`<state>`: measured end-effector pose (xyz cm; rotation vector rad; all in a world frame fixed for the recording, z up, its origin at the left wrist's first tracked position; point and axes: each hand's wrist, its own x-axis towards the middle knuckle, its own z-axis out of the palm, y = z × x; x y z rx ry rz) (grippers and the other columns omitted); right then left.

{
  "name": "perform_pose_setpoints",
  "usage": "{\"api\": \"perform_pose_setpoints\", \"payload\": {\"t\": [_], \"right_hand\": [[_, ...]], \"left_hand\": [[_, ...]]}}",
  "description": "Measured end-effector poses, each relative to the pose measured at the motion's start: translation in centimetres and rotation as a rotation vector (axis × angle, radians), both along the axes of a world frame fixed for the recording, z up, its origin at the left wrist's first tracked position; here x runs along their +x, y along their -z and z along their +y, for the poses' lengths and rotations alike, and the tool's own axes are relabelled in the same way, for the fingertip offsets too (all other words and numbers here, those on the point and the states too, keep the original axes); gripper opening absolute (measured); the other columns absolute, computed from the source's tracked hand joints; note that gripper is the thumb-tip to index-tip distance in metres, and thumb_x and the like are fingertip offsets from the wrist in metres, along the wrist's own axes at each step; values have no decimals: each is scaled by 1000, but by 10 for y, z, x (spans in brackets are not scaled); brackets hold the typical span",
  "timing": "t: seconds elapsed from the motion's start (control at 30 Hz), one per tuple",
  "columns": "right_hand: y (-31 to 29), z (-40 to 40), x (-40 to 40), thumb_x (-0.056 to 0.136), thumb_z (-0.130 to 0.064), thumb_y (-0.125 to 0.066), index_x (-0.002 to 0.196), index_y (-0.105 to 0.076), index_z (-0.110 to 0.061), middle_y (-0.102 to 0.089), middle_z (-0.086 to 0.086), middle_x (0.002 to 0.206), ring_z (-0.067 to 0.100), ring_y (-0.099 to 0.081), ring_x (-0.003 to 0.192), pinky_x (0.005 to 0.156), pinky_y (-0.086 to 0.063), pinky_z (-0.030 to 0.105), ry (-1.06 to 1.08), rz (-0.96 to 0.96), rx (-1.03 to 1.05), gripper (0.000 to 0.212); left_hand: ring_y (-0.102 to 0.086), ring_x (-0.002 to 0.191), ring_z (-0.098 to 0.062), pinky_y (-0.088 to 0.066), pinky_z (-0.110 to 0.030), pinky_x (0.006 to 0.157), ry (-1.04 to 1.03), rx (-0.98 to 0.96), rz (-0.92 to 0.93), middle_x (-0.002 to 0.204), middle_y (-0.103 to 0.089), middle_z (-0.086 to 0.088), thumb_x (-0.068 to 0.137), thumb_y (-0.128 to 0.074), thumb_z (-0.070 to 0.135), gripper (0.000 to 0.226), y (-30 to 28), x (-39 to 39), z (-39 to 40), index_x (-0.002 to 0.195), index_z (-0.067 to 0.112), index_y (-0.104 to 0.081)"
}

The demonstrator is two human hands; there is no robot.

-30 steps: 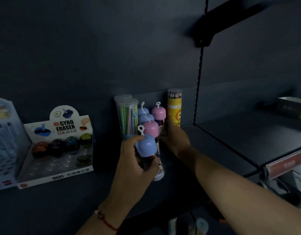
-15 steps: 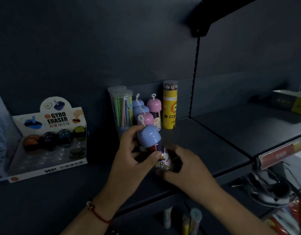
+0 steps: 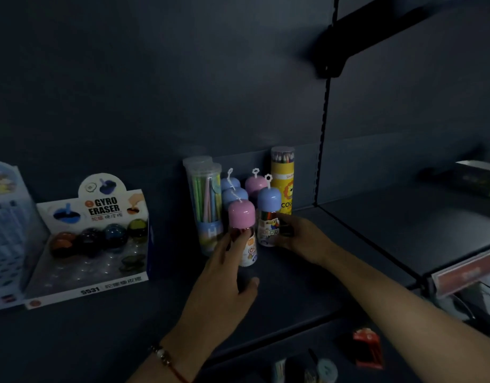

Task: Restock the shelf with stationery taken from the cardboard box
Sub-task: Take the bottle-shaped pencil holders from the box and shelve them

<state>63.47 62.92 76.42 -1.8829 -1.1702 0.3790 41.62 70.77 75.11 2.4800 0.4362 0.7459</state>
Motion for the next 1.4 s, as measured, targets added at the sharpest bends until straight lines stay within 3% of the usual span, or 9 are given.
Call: {"api": "perform_pose_setpoints", "payload": {"t": [0.1, 0.2, 0.43, 0.67, 0.77, 0.9, 1.07, 1.23, 1.4], "right_hand": [[0, 14, 3, 88, -21, -71, 142, -47, -26, -63, -11, 127, 1, -61, 111, 98, -49, 26, -30, -22, 2, 59], [0, 23, 6, 92, -17, -66, 145, -42, -24, -58, -9, 132, 4, -55, 114, 88, -43, 14, -43, -34, -16, 59], [-2, 25, 10, 93, -20, -63, 148, -37, -23, -55, -5, 137, 11, -53, 122, 95, -41, 23, -68, -31, -26, 61], [-13, -57, -15, 93, -25, -64, 148, -37, -23, -45, -5, 143, 9, -41, 132, 97, -26, 9, -99, -206, -15, 61], [-2, -130, -28, 92, -26, -61, 141, -50, -24, -50, -8, 140, 7, -44, 128, 103, -32, 14, -95, -371, -27, 51], [31, -253, -76, 92, -34, -57, 133, -56, -32, -52, -16, 136, -3, -43, 125, 103, -32, 11, 25, -412, -100, 40], [99, -390, -177, 92, -53, -52, 130, -43, -57, -36, -41, 138, -19, -34, 127, 99, -24, 0, 401, -208, -209, 40], [154, -471, -334, 89, -48, -56, 128, -55, -45, -49, -31, 137, -9, -43, 129, 104, -30, 7, 911, 57, -314, 40], [167, -516, -480, 84, -46, -61, 130, -53, -51, -48, -31, 138, -9, -44, 129, 102, -30, 4, 1335, 293, -321, 46]], "left_hand": [[-11, 142, 6, -19, -15, 107, -12, 10, 9, 158, -1, 28, 93, -61, 37, 82, 2, 1, 3, 144, 61, -2], [-13, 143, 5, -22, -19, 111, -19, 21, 20, 158, -4, 28, 93, -60, 37, 80, 3, 2, 3, 144, 61, -4], [-20, 144, -3, -30, -33, 116, -112, 34, 102, 158, -11, 24, 93, -59, 38, 70, 2, 2, 2, 148, 50, -17], [-38, 133, -15, -34, -31, 108, -239, 213, 122, 148, -38, 8, 95, -54, 39, 51, -4, 0, -51, 144, 32, -42], [-47, 125, -13, -42, -35, 103, -44, 267, 126, 137, -52, 10, 91, -44, 46, 49, 1, 9, -91, 136, 30, -52], [-50, 121, -3, -41, -26, 100, 458, 284, 162, 128, -56, 17, 93, -54, 39, 35, 16, 15, -149, 126, 30, -63], [-52, 121, 3, -46, -27, 94, 944, 79, 273, 130, -54, 27, 94, -58, 41, 30, 61, 10, -210, 123, 40, -63], [-47, 126, 5, -44, -26, 100, 1385, 114, 451, 134, -48, 31, 92, -55, 46, 35, 118, 5, -286, 127, 47, -54], [-36, 129, 11, -33, -17, 103, 1775, 171, 540, 140, -41, 32, 91, -49, 56, 40, 151, -36, -398, 131, 51, -46]]}}
